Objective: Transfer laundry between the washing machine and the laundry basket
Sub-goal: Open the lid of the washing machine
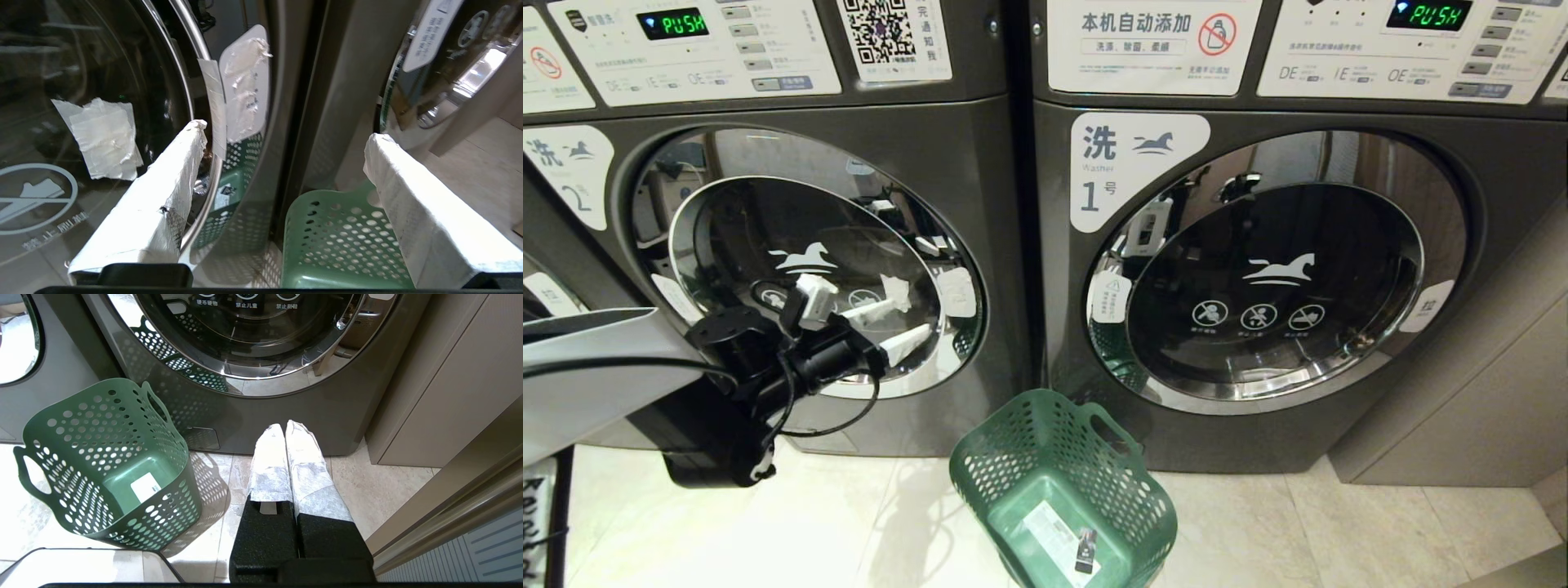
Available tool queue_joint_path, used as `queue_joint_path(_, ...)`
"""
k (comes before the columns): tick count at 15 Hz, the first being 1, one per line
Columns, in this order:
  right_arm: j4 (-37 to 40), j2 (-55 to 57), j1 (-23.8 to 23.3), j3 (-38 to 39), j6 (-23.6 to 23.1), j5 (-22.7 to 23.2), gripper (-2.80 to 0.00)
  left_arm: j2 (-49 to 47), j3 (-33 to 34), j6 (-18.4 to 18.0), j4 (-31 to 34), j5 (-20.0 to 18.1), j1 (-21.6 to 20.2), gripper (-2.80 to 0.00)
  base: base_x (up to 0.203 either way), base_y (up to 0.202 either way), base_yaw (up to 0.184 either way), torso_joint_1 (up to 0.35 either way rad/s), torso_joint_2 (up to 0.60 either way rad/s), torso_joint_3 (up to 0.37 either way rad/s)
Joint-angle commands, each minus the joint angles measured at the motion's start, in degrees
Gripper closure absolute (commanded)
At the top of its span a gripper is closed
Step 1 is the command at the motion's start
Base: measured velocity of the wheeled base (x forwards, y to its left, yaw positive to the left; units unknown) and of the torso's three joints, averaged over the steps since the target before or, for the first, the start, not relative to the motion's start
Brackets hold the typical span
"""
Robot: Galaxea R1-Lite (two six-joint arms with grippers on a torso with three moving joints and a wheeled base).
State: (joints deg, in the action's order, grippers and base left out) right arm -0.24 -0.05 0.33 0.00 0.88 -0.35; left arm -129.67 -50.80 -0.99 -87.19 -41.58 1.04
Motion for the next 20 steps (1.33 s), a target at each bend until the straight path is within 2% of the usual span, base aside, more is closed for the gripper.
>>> queue_joint_path(1,-0.02,0.05,0.02,0.00,0.00,0.00,0.00,-1.22,-1.67,0.23,-0.48,1.81,0.50,-2.80,0.000,0.000,0.000,0.000,0.00,0.000)
queue_joint_path(3,-0.02,0.05,0.02,0.00,0.00,0.00,0.00,-1.37,-2.93,0.59,0.70,2.89,0.54,-2.80,0.000,0.000,0.000,0.000,0.00,0.000)
queue_joint_path(8,-0.02,0.05,0.02,0.00,0.00,0.00,0.00,-1.01,-6.63,0.55,10.38,2.91,0.70,-2.80,0.000,0.000,0.000,0.000,0.00,0.000)
queue_joint_path(12,-0.02,0.05,0.02,0.00,0.00,0.00,0.00,-2.78,-14.28,0.55,14.70,2.97,2.10,-2.80,0.000,0.000,0.000,0.000,0.00,0.000)
queue_joint_path(14,-0.02,0.05,0.02,0.00,0.00,0.00,0.00,-4.25,-16.69,0.55,15.02,3.00,3.07,-2.80,0.000,0.000,0.000,0.000,0.00,0.000)
queue_joint_path(20,-0.02,0.05,0.02,0.00,0.00,0.00,0.00,-5.90,-18.21,0.46,14.77,2.91,3.97,-2.80,0.000,0.000,0.000,0.000,0.00,0.000)
